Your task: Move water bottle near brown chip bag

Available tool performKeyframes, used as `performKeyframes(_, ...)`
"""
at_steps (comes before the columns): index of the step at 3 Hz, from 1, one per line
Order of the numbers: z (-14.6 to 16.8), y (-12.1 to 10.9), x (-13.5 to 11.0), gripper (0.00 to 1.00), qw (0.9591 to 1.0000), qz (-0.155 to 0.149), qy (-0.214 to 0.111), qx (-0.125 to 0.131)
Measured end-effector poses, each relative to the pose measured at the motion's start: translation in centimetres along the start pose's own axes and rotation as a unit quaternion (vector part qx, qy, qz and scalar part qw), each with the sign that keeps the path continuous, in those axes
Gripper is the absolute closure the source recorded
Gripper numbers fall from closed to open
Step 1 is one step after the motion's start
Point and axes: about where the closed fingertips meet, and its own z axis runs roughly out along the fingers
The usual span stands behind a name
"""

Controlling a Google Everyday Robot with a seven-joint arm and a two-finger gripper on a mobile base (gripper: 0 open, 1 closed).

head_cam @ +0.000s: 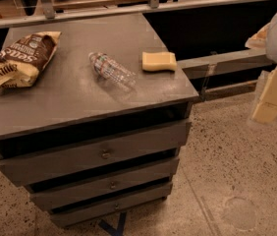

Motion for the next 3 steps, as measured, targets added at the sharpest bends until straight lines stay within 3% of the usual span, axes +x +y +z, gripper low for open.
performKeyframes(1, -0.2, -0.1, -0.2, 0.0, 1.0, -0.001, -0.007, 0.005)
performKeyframes(2, 0.4, -1.5, -2.4, 0.0, 0.9995, 0.012, -0.028, -0.003)
performKeyframes(3, 1.5, -3.8, -6.8, 0.0, 0.9984, 0.023, -0.05, -0.009)
